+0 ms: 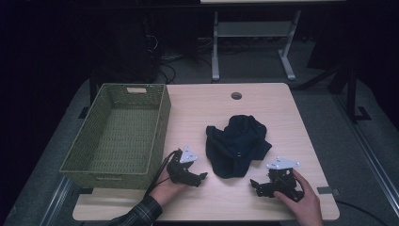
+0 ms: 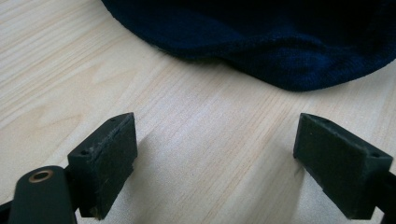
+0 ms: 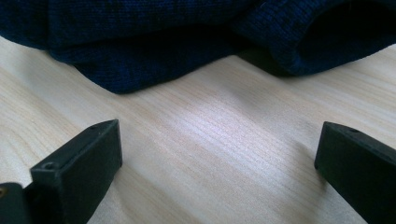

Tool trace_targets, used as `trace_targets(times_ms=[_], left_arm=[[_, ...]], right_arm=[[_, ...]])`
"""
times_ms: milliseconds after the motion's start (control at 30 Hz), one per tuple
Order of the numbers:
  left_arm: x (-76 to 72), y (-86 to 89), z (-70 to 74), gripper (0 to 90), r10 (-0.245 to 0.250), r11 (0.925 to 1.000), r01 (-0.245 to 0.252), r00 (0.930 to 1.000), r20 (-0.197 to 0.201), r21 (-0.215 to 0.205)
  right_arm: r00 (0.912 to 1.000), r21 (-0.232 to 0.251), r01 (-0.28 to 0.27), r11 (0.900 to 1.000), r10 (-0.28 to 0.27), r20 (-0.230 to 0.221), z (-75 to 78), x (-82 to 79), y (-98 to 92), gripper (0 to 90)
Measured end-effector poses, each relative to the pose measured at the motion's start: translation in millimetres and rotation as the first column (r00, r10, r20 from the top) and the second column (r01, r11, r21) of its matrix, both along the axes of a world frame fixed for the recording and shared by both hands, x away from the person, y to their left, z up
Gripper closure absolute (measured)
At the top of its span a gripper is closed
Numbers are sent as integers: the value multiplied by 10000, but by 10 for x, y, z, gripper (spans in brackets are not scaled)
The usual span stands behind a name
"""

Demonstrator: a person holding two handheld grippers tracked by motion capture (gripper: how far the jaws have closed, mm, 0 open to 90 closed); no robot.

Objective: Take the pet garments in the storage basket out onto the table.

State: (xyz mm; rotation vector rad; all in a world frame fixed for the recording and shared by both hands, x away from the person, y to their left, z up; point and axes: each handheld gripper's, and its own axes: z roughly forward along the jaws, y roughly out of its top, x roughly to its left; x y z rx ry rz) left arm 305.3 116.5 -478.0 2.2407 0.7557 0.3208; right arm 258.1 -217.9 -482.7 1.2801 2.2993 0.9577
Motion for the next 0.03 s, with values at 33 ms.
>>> trace_targets(times_ms=[33], left_arm=[[0, 0, 0, 130, 1, 10000, -1, 10000, -3, -3]], right_arm=[[10000, 3, 1, 10000, -1, 3, -1, 0, 0, 5]])
